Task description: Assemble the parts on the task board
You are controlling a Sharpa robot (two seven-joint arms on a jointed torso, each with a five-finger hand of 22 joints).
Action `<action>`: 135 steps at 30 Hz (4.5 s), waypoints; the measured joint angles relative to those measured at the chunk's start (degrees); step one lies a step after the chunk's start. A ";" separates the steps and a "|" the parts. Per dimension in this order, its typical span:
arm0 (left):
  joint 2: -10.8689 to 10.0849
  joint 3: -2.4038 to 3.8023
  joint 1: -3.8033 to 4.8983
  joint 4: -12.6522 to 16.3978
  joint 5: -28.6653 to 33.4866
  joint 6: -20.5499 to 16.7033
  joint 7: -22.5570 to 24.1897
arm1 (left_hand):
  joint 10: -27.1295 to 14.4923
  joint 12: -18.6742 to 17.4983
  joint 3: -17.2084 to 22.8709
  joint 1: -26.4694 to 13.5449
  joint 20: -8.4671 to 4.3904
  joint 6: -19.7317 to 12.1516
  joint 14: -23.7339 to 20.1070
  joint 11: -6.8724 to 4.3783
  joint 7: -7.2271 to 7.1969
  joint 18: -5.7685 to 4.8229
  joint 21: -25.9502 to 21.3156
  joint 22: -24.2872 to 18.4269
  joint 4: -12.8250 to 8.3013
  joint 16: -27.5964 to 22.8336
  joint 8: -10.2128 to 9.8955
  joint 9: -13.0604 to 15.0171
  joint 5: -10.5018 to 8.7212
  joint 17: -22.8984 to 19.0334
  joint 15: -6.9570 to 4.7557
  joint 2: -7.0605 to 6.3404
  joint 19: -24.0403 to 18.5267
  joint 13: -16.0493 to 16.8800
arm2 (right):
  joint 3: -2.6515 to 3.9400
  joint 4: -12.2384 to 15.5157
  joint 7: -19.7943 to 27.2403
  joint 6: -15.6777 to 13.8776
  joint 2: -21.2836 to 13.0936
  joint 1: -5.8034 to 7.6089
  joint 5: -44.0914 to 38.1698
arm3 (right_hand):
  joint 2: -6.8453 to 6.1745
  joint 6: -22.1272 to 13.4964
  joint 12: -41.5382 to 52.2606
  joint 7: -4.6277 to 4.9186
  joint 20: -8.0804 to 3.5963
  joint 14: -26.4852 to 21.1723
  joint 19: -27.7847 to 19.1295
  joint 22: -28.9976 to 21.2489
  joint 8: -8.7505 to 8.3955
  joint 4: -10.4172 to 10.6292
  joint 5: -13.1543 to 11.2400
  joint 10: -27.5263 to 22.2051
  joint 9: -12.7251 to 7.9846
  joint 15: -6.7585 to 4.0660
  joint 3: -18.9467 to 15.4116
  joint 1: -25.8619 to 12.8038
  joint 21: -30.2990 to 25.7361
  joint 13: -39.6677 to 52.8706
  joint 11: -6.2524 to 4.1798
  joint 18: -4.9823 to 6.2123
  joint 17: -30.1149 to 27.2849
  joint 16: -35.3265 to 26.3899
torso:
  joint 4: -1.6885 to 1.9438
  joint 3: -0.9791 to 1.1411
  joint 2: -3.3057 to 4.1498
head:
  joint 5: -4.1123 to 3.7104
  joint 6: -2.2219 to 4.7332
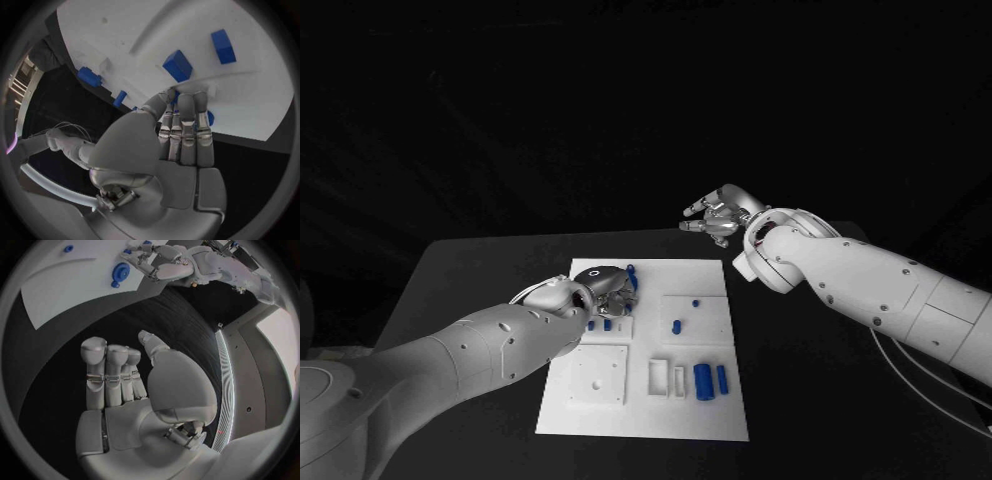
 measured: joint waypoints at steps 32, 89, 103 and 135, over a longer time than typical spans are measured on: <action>-3.71 2.27 1.09 5.70 1.30 -0.42 -1.01 | 2.02 -0.18 -0.66 -0.16 -0.40 0.65 0.69 0.66 -0.23 -1.33 0.16 0.02 0.33 0.26 0.00 0.00 -0.11 0.08 0.00 1.01 0.40 0.01 | 0.00 0.01 0.05 -0.01 -0.06 0.00 0.01 | 0.00 0.00 0.00 0.00 0.00 0.00 0.00 -0.01 0.00 0.00 0.00 -0.04 0.00 0.00 0.00 0.00 0.00 0.00 -0.04 0.00 -0.01 0.00 | 0.07 -0.06 -0.05 | 0.41 0.43; -9.35 4.00 0.60 7.02 3.23 2.39 -1.07 | 1.96 -0.19 -0.66 -0.16 -0.58 0.85 0.88 0.67 -0.44 -1.01 -0.67 -0.01 0.33 0.26 0.00 0.00 -0.23 0.05 -0.20 0.99 0.62 0.03 | 0.01 0.40 0.07 -0.01 -0.76 -0.01 0.04 | 0.00 0.10 0.00 0.10 0.00 0.00 0.00 -0.01 0.00 0.00 0.00 -0.11 0.00 0.00 0.00 0.00 0.00 0.04 -0.11 0.00 0.06 0.00 | 0.05 0.01 -0.02 | 0.81 -0.11; -8.73 4.00 0.18 6.07 3.28 2.50 -0.92 | 1.79 -0.37 -0.66 -0.16 -0.58 0.85 0.88 0.65 -0.44 -1.32 -0.67 -0.01 0.33 0.26 0.00 0.00 -0.23 0.05 -0.20 0.98 0.62 0.05 | 0.01 0.37 0.08 -0.01 -0.73 -0.01 0.04 | 0.00 0.09 0.00 0.10 0.00 0.00 0.00 -0.01 0.00 0.00 0.00 -0.10 0.00 0.00 0.00 0.00 0.00 0.04 -0.10 0.00 0.05 0.00 | 0.05 0.01 -0.05 | 0.71 -0.02; -6.95 3.78 -0.43 3.34 3.45 3.68 -0.97 | 1.67 -0.15 -0.65 -0.15 -0.58 0.85 0.87 0.56 -0.44 -1.37 -0.67 -0.02 0.33 0.26 0.00 0.00 -0.32 0.04 -0.20 0.99 0.62 0.07 | 0.01 0.42 0.10 -0.01 -0.76 -0.05 0.05 | 0.00 0.00 0.00 0.00 0.00 0.00 0.00 -0.01 0.00 0.00 0.00 -0.10 0.00 0.00 0.00 0.00 0.00 0.08 -0.10 0.00 0.04 0.00 | 0.05 0.04 -0.04 | 0.51 0.11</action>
